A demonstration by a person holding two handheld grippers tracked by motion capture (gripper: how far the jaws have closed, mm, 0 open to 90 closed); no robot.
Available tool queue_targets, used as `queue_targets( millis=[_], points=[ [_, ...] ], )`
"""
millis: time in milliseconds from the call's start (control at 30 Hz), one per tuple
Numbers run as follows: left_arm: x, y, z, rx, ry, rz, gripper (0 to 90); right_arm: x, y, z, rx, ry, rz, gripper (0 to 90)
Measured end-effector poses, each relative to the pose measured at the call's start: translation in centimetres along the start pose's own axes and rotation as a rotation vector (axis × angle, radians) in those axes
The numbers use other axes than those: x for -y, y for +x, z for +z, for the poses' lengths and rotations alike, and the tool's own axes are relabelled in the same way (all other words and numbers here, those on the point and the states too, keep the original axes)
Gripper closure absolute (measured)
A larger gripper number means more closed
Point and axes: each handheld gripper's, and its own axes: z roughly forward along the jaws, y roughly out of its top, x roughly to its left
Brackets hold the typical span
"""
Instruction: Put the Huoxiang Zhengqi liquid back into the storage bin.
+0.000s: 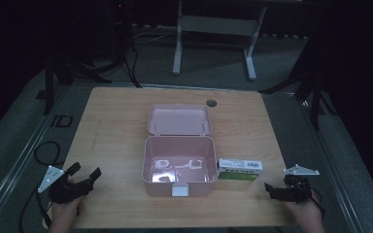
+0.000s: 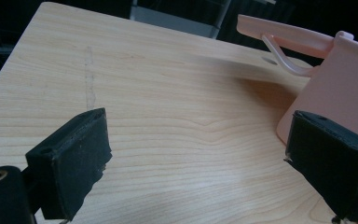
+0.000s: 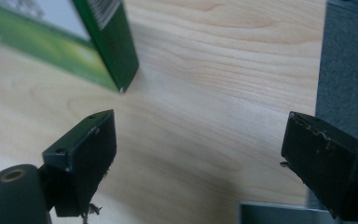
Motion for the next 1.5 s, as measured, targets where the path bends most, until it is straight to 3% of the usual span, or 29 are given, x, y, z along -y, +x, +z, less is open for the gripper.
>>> queue_targets(
  millis=[100,267,367,533,600,767,900,1167,1500],
  points=[
    [0.0,0.0,0.0,0.000,-0.002,0.000,6.6,-0.7,0.0,-0.2,-0.042,0.077,-0.104,9.9],
    [0.0,0.1,0.0,0.003,-0.002,-0.001,6.7,-1.2,0.7,0.1,-0.122,0.220,-0.337,9.8],
    [0.0,0.2,0.0,0.007,-0.002,-0.003,6.7,-1.5,0.9,-0.1,-0.160,0.272,-0.396,9.7],
    [-0.1,0.2,0.0,0.013,-0.007,-0.015,6.7,-2.2,1.7,-0.7,-0.286,0.349,-0.526,9.9],
    [-0.1,0.4,-0.1,0.032,-0.019,-0.051,6.7,-2.5,2.1,-0.9,-0.301,0.381,-0.597,10.0],
    [-0.2,0.7,-0.4,0.051,-0.045,-0.098,6.7,-3.3,4.0,-1.7,-0.426,0.470,-0.729,10.0],
    [-0.2,0.8,-0.4,0.052,-0.045,-0.098,6.8,-4.3,5.6,-2.3,-0.453,0.491,-0.792,10.0],
    [-0.2,0.8,-0.4,0.053,-0.046,-0.100,6.8,-6.8,7.5,-3.1,-0.507,0.474,-0.859,10.0],
    [-0.3,0.7,-0.5,0.068,-0.056,-0.110,6.9,-10.6,9.0,-3.6,-0.459,0.493,-0.945,10.0]
  ],
)
